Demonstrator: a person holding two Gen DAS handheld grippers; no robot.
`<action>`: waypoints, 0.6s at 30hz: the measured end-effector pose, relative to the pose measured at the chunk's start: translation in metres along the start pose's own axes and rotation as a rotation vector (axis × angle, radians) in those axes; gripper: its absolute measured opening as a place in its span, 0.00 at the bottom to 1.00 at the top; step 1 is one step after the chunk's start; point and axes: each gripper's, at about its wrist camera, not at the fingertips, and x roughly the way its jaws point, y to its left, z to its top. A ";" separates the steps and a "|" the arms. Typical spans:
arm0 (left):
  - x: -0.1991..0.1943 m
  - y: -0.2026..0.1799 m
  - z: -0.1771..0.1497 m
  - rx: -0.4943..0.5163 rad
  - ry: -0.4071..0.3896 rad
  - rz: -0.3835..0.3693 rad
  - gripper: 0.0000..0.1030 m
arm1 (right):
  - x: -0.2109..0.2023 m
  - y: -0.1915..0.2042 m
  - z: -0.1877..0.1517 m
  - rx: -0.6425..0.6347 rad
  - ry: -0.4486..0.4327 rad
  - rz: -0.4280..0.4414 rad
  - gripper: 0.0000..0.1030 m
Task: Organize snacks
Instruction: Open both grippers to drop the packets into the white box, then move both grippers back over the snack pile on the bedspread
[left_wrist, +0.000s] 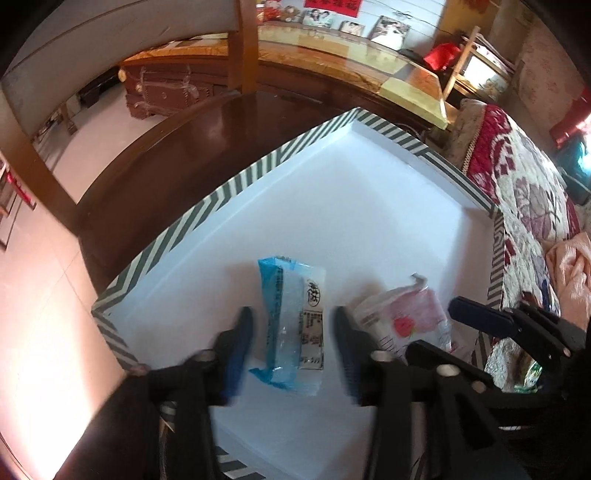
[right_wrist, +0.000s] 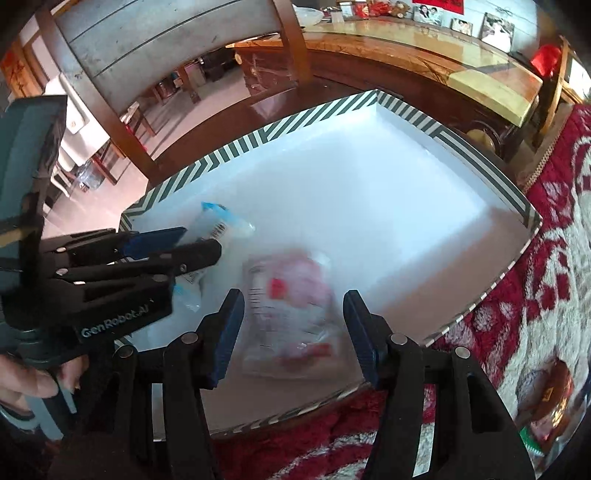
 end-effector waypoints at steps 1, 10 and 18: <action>-0.002 0.001 -0.001 -0.016 -0.005 -0.008 0.65 | -0.004 0.001 -0.001 0.000 -0.013 0.004 0.55; -0.039 -0.038 -0.021 0.009 -0.102 -0.034 0.80 | -0.081 -0.010 -0.041 0.044 -0.220 -0.041 0.55; -0.057 -0.103 -0.056 0.133 -0.141 -0.124 0.82 | -0.142 -0.050 -0.113 0.118 -0.284 -0.195 0.57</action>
